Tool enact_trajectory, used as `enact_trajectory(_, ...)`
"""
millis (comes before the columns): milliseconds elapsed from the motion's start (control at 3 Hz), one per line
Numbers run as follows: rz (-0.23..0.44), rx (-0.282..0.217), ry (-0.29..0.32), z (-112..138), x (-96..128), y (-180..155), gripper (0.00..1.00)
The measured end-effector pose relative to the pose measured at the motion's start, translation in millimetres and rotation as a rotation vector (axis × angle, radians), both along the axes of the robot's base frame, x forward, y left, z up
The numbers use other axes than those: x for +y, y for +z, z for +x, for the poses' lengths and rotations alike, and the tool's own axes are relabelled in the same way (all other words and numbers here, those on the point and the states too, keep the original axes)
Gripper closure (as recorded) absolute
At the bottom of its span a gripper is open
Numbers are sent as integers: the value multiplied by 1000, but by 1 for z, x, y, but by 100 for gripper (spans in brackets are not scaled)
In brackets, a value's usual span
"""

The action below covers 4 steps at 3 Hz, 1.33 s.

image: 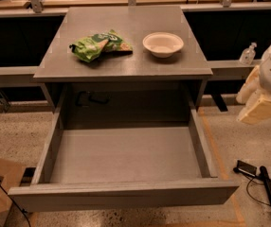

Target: Close top drawer

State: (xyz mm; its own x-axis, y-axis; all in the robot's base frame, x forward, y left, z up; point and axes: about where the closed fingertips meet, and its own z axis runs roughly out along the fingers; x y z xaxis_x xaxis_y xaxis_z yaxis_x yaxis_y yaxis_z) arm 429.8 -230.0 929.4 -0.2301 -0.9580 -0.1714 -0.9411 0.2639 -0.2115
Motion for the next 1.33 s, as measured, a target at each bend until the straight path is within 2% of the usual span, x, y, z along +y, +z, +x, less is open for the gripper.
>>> enact_trajectory(333, -7, 83, -20, -17, -14, -47, 82)
enact_trajectory(667, -10, 91, -20, -20, -14, -51, 100)
enact_trajectory(1000, -34, 103, 9, -18, -12, -52, 100)
enact_trajectory(1333, -27, 237, -11, -36, -22, -98, 100)
